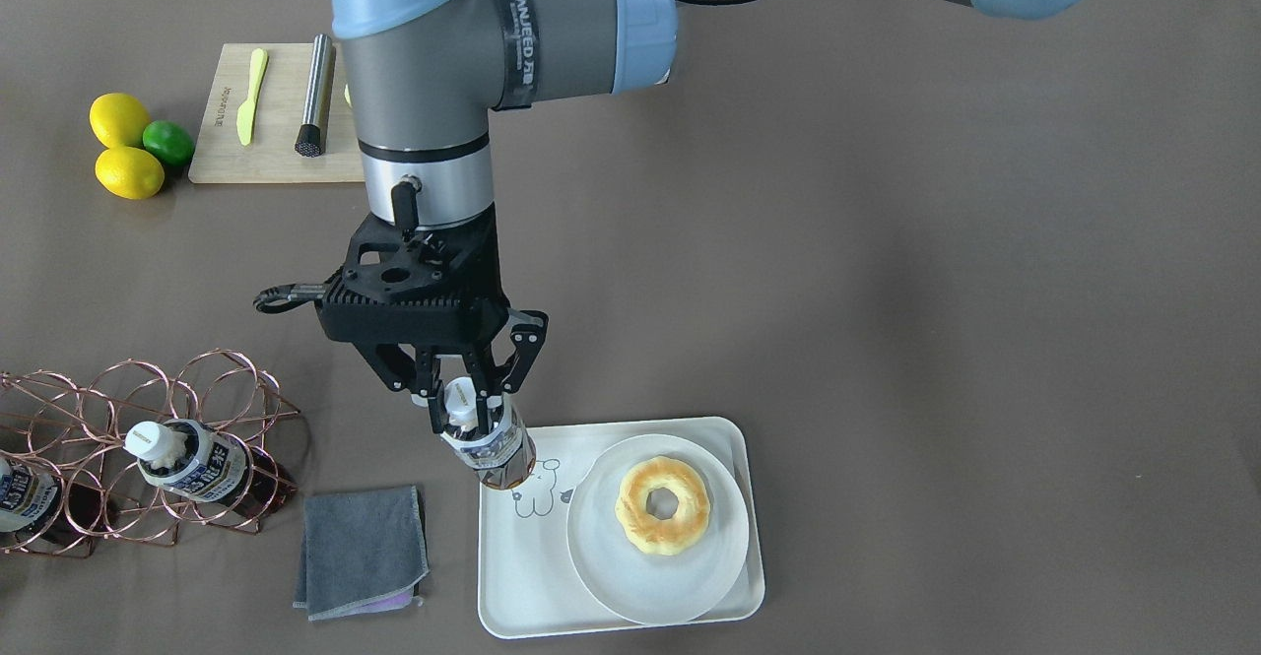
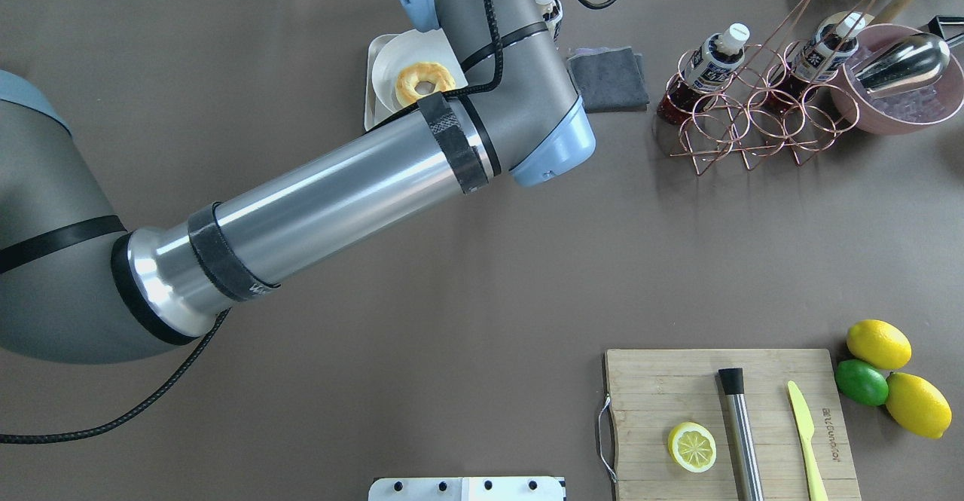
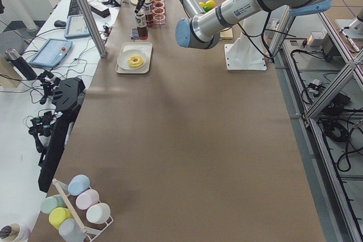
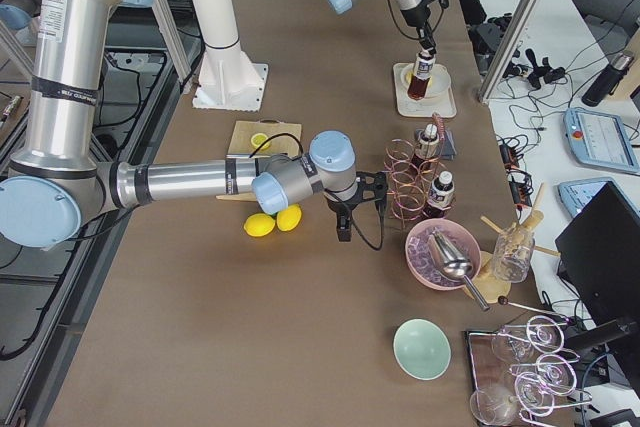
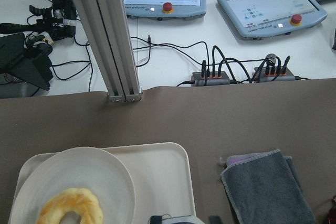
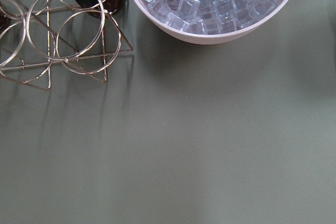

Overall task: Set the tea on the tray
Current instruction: 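Carry the tea bottle onto the tray beside the bowl with the left gripper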

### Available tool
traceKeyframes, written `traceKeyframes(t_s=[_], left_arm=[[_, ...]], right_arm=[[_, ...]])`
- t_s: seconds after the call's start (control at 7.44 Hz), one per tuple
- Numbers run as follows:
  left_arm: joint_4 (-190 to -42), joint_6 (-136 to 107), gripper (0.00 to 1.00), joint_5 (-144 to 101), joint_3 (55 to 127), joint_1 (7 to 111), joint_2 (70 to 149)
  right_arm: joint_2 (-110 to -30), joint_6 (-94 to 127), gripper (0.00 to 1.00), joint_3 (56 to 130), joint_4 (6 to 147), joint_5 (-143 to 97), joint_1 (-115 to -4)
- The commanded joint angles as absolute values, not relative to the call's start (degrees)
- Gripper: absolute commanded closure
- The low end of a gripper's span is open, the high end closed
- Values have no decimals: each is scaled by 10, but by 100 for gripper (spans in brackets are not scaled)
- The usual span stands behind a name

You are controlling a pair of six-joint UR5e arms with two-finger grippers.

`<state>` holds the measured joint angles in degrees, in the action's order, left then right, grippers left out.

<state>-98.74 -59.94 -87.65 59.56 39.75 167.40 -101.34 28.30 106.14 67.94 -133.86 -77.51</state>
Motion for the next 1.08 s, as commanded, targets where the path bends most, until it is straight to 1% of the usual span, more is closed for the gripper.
traceKeyframes(t_s=[0.0, 0.13, 0.94], left_arm=[[-1076, -585, 100, -877, 481, 401, 1699], [-1099, -577, 100, -876, 461, 401, 1698], [-1107, -572, 100, -877, 462, 401, 1681]], right_arm=[[-1013, 283, 0, 1056, 679, -1339, -776], [-1014, 283, 0, 1056, 679, -1339, -776], [-1019, 283, 0, 1056, 678, -1338, -776]])
